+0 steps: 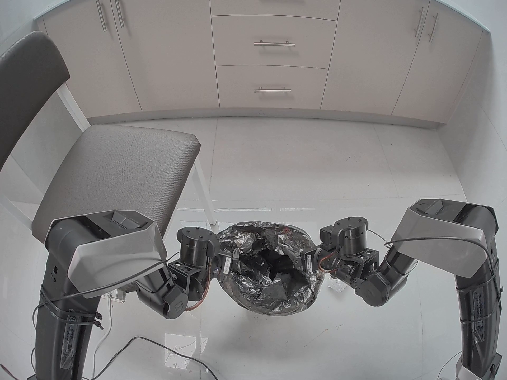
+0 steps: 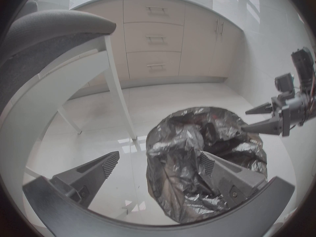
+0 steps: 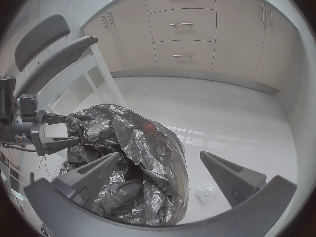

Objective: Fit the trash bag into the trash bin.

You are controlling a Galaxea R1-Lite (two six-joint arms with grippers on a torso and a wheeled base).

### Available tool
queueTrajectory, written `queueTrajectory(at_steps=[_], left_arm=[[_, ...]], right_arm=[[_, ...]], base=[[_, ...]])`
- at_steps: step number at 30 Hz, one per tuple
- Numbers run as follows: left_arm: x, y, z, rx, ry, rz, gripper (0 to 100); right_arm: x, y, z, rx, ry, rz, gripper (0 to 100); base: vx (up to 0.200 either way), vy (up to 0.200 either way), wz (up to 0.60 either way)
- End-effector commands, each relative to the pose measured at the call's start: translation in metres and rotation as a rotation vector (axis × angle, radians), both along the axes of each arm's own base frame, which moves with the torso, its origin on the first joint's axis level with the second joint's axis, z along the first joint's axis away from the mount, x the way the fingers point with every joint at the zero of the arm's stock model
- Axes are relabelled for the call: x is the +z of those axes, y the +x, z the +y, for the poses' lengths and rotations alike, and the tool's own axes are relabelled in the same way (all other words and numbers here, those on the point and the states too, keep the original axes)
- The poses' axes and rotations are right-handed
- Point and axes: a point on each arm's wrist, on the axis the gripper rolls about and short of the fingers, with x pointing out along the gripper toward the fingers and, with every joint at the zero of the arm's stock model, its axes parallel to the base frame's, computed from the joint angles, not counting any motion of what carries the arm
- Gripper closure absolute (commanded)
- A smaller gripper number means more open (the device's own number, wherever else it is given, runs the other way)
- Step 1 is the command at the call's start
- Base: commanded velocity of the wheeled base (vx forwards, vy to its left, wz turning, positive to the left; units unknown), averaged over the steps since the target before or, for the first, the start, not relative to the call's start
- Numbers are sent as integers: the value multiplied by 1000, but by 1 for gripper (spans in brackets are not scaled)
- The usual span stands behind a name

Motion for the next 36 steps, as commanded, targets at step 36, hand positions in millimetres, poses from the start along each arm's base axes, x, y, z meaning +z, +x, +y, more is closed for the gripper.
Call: queueTrajectory(at_steps=[36], left_arm=[[-10, 78, -10, 141, 133, 104, 0]], right_arm=[[-4, 1, -1, -6, 9, -17, 0]], base=[[0, 0, 0]])
